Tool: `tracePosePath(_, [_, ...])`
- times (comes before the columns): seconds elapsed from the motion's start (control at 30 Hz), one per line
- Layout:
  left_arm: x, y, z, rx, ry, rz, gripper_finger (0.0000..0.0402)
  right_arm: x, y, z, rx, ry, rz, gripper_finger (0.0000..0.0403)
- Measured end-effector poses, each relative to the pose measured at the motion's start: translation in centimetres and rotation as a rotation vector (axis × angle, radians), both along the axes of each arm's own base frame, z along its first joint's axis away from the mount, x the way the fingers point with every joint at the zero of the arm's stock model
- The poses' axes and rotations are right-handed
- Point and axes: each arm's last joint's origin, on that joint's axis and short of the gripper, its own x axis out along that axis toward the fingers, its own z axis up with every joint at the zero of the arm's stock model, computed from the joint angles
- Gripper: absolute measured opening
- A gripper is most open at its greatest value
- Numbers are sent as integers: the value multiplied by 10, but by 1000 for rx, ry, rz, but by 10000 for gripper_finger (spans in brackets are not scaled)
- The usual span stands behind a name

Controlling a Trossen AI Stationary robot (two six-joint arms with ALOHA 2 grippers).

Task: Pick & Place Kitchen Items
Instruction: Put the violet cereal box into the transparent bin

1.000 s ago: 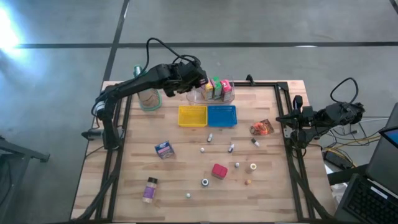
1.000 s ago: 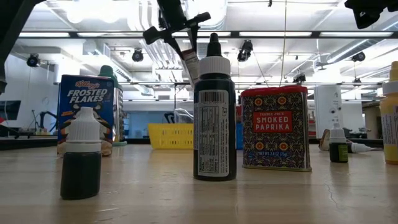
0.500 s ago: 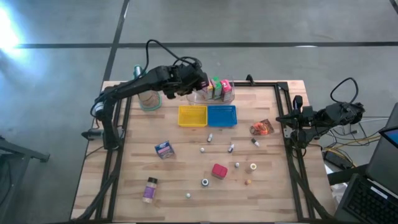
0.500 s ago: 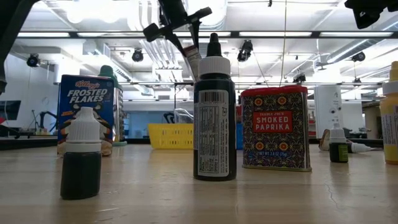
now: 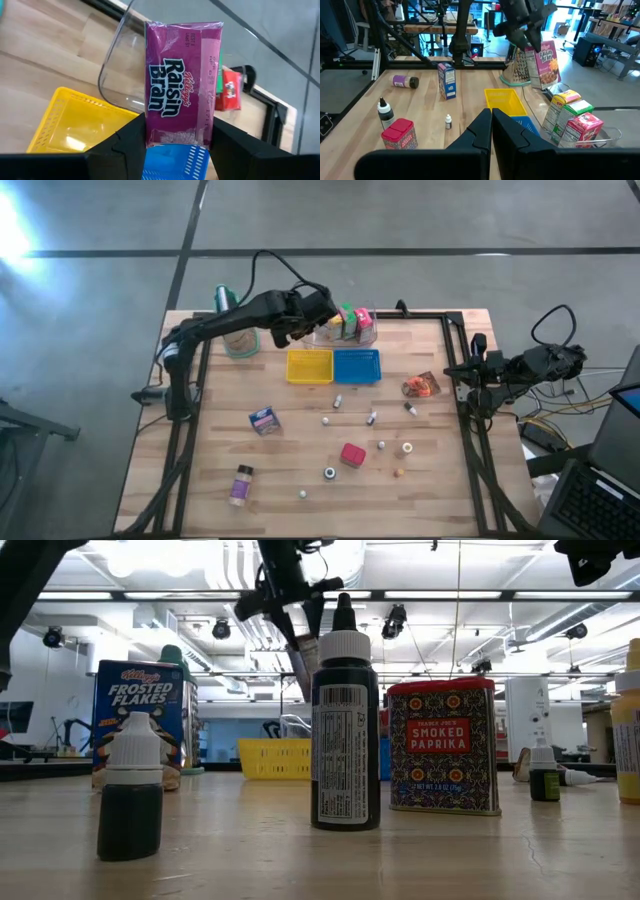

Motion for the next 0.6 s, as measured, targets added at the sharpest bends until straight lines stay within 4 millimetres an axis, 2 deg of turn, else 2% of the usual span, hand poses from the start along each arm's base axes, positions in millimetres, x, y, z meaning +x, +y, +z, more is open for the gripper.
tracePosePath(0.17, [6, 11, -14, -29, 36, 15, 188, 0, 0, 0, 0, 0, 1, 8])
tracePosePath(0.33, [7, 34, -31, -97, 56, 46, 188, 0, 0, 0, 0, 0, 1, 8])
tracePosePath(0.47, [6, 49, -36, -126, 45, 58, 188, 0, 0, 0, 0, 0, 0, 8])
tracePosePath(0.6, [8, 54, -42, -140, 39, 87, 188, 0, 0, 0, 0, 0, 0, 8])
